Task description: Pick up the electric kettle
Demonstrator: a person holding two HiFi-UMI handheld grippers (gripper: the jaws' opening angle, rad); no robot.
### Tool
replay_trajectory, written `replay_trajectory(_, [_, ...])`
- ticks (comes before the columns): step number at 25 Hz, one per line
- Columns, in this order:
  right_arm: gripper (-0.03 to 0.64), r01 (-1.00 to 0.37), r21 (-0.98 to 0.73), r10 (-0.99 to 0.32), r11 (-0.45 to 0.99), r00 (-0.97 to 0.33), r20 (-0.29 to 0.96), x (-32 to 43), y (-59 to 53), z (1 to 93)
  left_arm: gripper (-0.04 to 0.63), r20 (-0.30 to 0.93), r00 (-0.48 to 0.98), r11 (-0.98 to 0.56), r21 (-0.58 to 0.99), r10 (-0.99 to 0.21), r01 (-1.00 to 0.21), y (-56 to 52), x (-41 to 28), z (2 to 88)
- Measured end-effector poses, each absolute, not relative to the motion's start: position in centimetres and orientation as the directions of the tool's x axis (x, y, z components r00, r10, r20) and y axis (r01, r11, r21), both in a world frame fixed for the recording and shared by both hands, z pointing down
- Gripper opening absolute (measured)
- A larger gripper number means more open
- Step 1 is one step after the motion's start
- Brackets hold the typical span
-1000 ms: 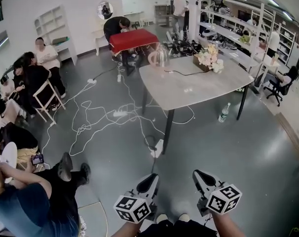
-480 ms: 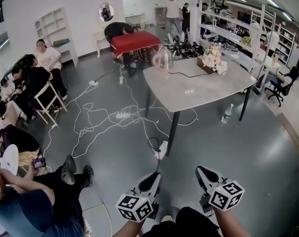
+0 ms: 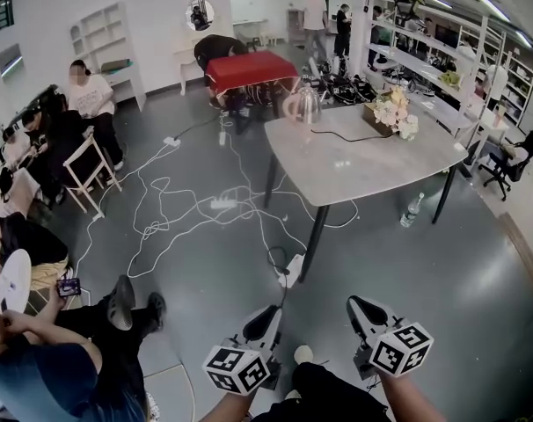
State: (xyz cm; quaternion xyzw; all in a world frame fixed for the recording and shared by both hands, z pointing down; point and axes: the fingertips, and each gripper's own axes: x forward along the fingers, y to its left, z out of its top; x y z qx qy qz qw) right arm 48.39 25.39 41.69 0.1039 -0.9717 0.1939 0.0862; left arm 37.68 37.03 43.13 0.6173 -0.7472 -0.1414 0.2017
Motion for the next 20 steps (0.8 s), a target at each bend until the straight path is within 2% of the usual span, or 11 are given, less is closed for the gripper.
replay_trajectory(20, [0.008,-0.162,-0.387,-0.093,0.908,-0.977,0.191,37.3,15.5,41.4,0.046,0.135,-0.212,0.250,0.430,-0.968,-0.867,27.5,27.9,41.8])
